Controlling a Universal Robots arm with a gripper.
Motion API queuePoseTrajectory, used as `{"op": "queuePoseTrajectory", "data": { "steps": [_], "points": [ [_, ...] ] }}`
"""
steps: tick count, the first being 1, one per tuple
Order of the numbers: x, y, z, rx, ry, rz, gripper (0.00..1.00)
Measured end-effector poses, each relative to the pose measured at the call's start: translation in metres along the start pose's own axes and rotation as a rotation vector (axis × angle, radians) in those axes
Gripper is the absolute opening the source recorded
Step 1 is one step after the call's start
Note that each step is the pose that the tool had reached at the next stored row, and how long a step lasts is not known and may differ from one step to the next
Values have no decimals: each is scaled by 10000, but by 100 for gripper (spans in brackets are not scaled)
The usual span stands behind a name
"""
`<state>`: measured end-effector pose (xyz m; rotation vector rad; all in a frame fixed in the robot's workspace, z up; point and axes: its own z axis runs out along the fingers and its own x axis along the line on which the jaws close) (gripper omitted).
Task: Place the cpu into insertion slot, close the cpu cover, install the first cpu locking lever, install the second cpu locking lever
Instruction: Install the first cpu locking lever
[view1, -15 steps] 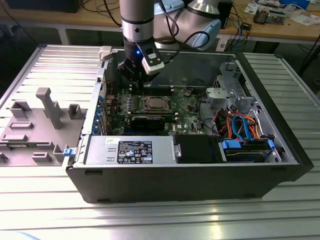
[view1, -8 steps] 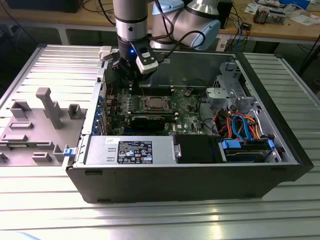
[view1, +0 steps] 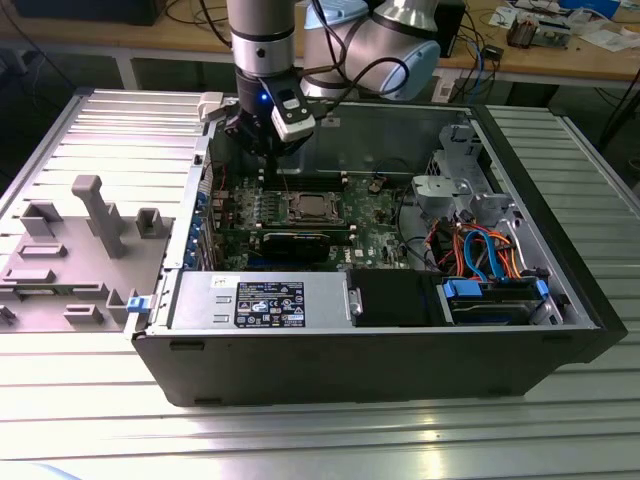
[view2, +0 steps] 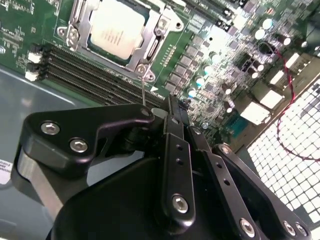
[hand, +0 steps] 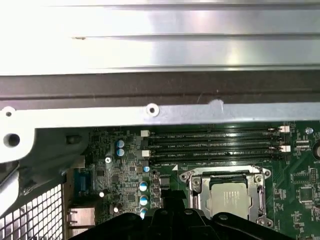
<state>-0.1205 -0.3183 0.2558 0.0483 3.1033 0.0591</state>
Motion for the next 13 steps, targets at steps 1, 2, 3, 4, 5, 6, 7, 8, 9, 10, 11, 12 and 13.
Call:
{"op": "queuePoseTrajectory", "data": {
  "steps": [1,2,3,4,5,6,7,8,9,10,11,12,13],
  "points": [
    [0,9,0,0,1,-1,11],
    [0,17,0,1,1,-3,11],
    [-1,28,0,-1,-1,-6,11],
    [-2,40,0,0,0,-9,11],
    [-3,49,1,0,0,-10,11],
    [-7,56,1,0,1,-12,11],
    [-17,62,1,0,1,-19,11],
    [-31,68,2,-1,2,-33,11],
    [-45,72,3,-1,2,-50,11],
    [-66,75,4,-1,4,-71,11],
    [-79,76,4,-2,5,-87,11],
    [-94,77,5,-3,5,-109,11],
    [-102,77,5,-3,6,-124,11]
  ]
}}
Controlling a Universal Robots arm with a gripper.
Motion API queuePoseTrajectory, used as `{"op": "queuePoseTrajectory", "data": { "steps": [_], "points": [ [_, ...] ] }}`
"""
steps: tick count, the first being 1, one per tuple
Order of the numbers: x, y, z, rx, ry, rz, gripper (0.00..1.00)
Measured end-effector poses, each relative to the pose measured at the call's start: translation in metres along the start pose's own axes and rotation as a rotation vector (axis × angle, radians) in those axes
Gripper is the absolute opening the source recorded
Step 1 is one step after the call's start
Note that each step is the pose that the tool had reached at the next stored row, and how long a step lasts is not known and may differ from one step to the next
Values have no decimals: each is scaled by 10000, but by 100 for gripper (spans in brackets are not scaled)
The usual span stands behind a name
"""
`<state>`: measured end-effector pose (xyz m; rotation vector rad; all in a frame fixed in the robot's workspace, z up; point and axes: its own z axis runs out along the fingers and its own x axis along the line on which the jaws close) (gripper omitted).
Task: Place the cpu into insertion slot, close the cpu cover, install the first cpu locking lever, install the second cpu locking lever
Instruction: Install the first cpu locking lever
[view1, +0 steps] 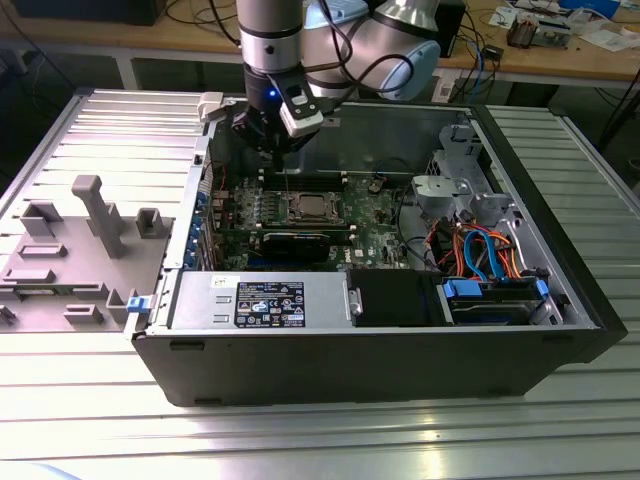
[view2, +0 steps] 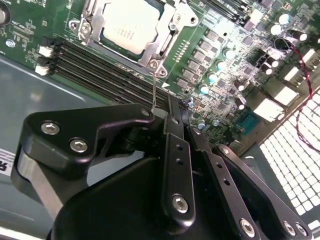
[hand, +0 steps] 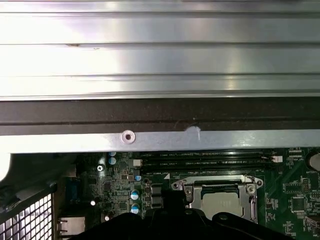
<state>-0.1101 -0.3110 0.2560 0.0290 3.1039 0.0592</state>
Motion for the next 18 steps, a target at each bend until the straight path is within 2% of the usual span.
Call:
{"op": "queuePoseTrajectory", "data": {
  "steps": [18],
  "points": [
    [-28,1,2,-2,-1,-8,11]
  ]
}}
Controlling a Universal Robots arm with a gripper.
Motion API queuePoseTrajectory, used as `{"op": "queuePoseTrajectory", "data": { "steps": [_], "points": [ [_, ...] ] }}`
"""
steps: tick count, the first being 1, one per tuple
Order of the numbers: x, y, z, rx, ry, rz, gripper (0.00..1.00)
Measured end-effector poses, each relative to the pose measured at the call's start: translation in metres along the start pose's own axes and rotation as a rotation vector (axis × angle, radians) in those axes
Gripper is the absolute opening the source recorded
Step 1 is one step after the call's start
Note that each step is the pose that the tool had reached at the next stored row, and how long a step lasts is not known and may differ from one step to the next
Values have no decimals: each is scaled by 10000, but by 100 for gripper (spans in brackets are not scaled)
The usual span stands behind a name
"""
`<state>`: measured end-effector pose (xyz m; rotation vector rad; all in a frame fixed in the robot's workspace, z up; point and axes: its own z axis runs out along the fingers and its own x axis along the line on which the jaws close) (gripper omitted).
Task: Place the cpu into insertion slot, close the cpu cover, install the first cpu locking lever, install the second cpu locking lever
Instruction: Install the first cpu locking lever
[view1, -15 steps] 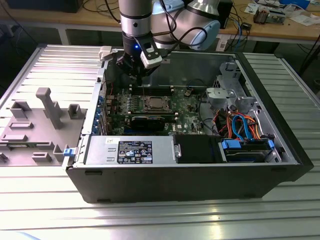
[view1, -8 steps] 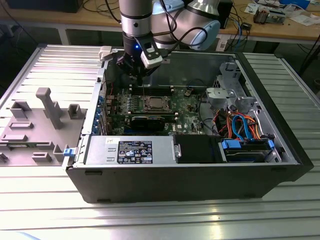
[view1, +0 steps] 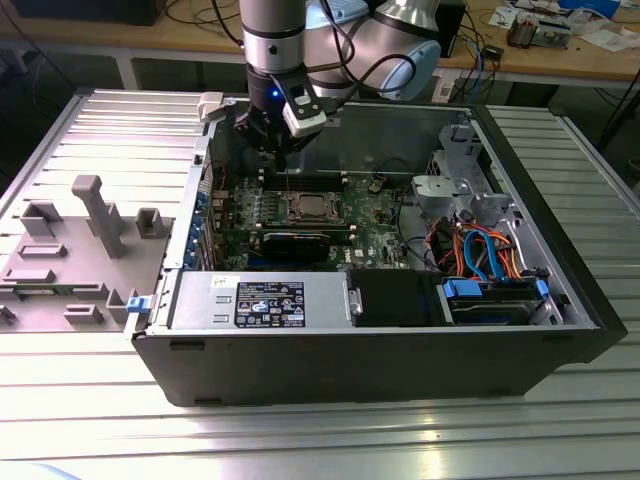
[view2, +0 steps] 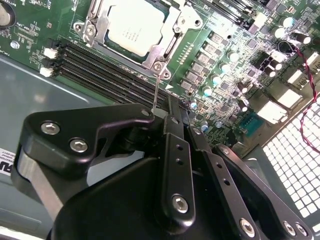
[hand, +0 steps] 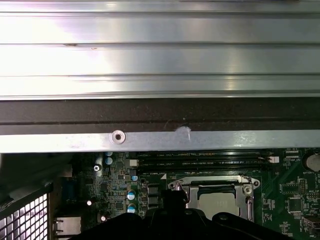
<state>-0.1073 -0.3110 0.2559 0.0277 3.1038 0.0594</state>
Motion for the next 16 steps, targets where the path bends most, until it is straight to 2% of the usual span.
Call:
{"op": "queuePoseTrajectory", "data": {
  "steps": [16],
  "points": [
    [-49,1,2,0,0,1,11]
  ]
}}
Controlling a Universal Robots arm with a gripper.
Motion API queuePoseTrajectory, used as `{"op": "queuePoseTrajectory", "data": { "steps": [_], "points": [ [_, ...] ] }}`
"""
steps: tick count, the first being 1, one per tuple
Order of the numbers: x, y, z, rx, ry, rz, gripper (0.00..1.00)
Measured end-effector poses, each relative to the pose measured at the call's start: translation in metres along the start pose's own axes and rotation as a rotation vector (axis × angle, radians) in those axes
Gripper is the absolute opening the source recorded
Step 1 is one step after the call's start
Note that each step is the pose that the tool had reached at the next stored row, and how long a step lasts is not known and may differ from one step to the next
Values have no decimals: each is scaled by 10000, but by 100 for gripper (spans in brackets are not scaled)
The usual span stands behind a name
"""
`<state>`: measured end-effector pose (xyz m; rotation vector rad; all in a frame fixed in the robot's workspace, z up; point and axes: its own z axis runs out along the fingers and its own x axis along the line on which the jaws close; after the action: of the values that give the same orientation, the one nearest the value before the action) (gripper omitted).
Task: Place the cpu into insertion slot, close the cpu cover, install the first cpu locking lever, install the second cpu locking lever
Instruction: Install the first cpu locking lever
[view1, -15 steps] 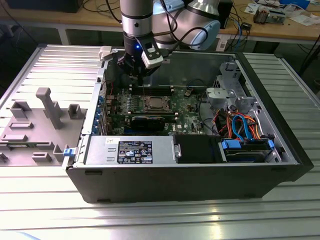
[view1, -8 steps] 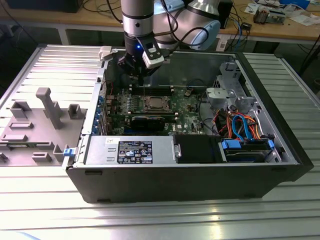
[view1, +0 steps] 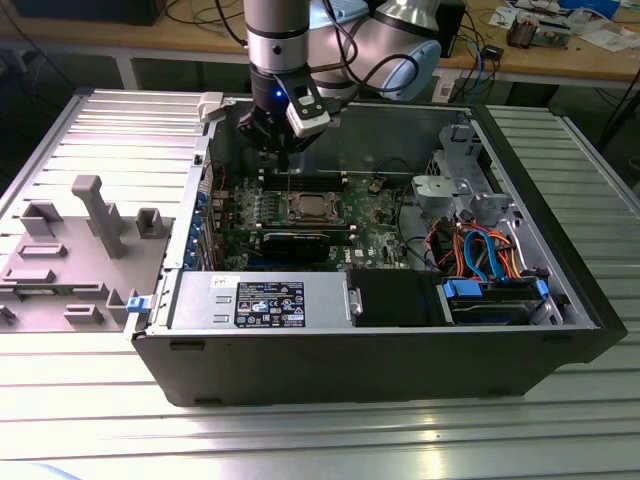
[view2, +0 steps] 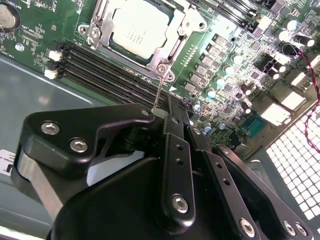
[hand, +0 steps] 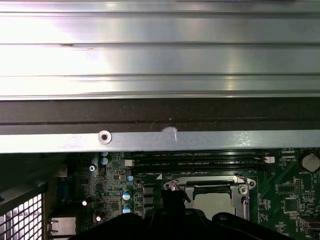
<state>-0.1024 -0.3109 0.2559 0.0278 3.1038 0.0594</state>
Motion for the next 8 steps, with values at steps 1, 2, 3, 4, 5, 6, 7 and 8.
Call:
{"op": "queuePoseTrajectory", "data": {
  "steps": [1,2,3,4,5,6,7,8],
  "points": [
    [-4,0,0,0,0,0,11],
    [-7,0,0,0,0,0,11],
    [-11,0,0,0,0,0,11],
    [-16,0,0,0,1,0,11],
    [-20,0,1,0,1,0,11],
    [-24,0,1,0,0,0,11],
    [-31,0,1,0,0,0,11],
    [-37,1,1,0,0,0,11]
  ]
}}
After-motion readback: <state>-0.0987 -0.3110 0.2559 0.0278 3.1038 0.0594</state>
